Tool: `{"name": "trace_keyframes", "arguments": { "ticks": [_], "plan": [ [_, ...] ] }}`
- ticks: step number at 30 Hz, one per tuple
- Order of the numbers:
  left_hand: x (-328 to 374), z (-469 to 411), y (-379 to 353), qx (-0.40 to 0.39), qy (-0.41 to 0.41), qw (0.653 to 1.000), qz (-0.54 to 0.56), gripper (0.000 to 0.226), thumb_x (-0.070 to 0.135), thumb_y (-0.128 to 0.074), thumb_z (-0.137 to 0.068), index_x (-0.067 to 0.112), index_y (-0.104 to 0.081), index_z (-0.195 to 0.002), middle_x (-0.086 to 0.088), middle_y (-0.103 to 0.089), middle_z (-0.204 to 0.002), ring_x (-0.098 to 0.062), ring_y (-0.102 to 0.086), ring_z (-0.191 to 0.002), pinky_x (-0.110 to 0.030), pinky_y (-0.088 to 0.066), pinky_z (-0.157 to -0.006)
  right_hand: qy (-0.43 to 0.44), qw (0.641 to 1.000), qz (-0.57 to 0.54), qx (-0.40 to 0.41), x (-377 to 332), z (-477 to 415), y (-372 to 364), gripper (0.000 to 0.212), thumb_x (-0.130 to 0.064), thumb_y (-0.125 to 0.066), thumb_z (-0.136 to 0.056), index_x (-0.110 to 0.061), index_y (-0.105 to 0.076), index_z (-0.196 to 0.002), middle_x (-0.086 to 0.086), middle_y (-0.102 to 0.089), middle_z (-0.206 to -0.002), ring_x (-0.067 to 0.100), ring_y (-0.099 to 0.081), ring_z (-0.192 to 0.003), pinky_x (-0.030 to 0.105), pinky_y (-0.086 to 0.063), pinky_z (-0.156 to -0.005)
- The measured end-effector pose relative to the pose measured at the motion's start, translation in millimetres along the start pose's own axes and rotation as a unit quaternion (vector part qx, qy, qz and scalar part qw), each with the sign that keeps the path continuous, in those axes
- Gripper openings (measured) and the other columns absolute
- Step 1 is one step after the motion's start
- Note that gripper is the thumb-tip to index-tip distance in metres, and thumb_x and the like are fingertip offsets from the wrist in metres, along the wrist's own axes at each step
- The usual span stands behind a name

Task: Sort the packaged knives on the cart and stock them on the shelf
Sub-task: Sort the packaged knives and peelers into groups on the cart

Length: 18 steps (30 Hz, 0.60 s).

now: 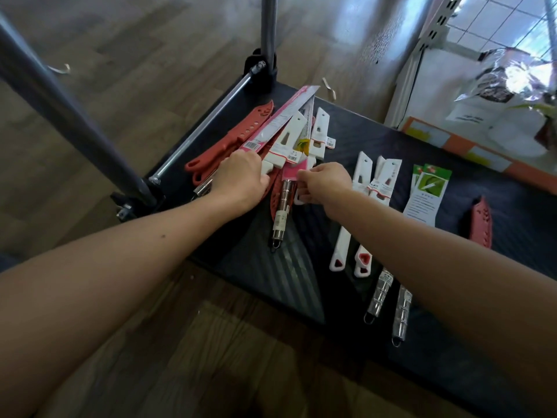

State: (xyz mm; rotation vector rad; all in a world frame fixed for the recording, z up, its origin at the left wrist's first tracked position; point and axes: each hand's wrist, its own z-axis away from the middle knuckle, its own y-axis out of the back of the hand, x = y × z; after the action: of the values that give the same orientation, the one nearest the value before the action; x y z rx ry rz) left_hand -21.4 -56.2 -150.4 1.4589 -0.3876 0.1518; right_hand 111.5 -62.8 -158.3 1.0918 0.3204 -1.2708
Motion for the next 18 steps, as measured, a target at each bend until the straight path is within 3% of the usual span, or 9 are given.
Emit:
{"name": "trace_keyframes", "arguments": {
  "ticks": [2, 5, 9, 13, 15, 18],
  "plan": [
    [3.7, 0.5, -3.4, 0.001, 0.004, 1.000, 0.015, 0.028, 0.024, -0.055, -0.089, -0.003, -0.062, -0.095, -0.019, -0.063, -0.104, -0.033, -0.059, -0.101, -0.032, -0.039, -0.072, -0.008, 1.000, -0.030, 0.002, 0.6, 1.2, 5.8, 0.015, -0.008, -0.059, -0.087, 0.004, -0.067, -0.083, 0.012, -0.066, -0.073, 0.021, -0.066, -0.068, 0.042, -0.058, -0.082],
    [12.9, 2.7, -8.3, -0.008, 0.008, 0.999, 0.041, 0.029, 0.025, -0.054, -0.087, -0.003, -0.061, -0.090, -0.020, -0.064, -0.098, -0.034, -0.061, -0.096, -0.033, -0.040, -0.071, 0.009, 0.998, -0.057, 0.017, 1.6, 4.1, 18.9, 0.029, -0.005, -0.058, -0.088, -0.007, -0.060, -0.059, 0.006, -0.060, -0.061, 0.014, -0.059, -0.056, 0.037, -0.058, -0.081],
    [33.4, 11.4, -12.2, -0.034, 0.010, 0.997, 0.075, 0.031, 0.025, -0.053, -0.089, -0.003, -0.059, -0.100, -0.020, -0.062, -0.108, -0.033, -0.056, -0.104, -0.035, -0.041, -0.079, 0.021, 0.996, -0.081, 0.037, 11.3, 10.1, 49.3, 0.027, -0.005, -0.059, -0.088, -0.009, -0.060, -0.061, 0.006, -0.059, -0.063, 0.014, -0.058, -0.059, 0.034, -0.058, -0.081],
    [58.6, 17.5, -18.9, -0.050, -0.005, 0.994, 0.100, 0.033, 0.028, -0.054, -0.089, -0.003, -0.057, -0.102, -0.020, -0.060, -0.110, -0.033, -0.056, -0.104, -0.033, -0.038, -0.075, 0.034, 0.996, -0.057, 0.062, 30.8, 17.5, 84.5, 0.022, -0.007, -0.059, -0.089, -0.006, -0.061, -0.067, 0.008, -0.060, -0.065, 0.013, -0.057, -0.055, 0.024, -0.056, -0.063],
    [71.4, 20.1, -25.8, -0.069, -0.010, 0.992, 0.109, 0.029, 0.026, -0.055, -0.088, -0.002, -0.059, -0.085, -0.023, -0.063, -0.102, -0.035, -0.058, -0.098, -0.030, -0.034, -0.067, 0.026, 0.996, -0.067, 0.061, 39.0, 21.4, 100.8, 0.024, -0.006, -0.057, -0.090, -0.007, -0.057, -0.066, 0.008, -0.058, -0.065, 0.013, -0.056, -0.054, 0.022, -0.055, -0.057],
    [90.2, 27.9, -35.2, -0.099, -0.008, 0.987, 0.125, 0.034, 0.021, -0.054, -0.087, 0.006, -0.043, -0.058, -0.025, -0.065, -0.093, -0.036, -0.060, -0.091, -0.029, -0.032, -0.061, 0.010, 0.992, -0.104, 0.063, 46.1, 25.2, 123.0, 0.025, -0.001, -0.055, -0.090, -0.004, -0.055, -0.065, 0.008, -0.054, -0.062, 0.012, -0.053, -0.047, 0.016, -0.052, -0.044]
  ]
}}
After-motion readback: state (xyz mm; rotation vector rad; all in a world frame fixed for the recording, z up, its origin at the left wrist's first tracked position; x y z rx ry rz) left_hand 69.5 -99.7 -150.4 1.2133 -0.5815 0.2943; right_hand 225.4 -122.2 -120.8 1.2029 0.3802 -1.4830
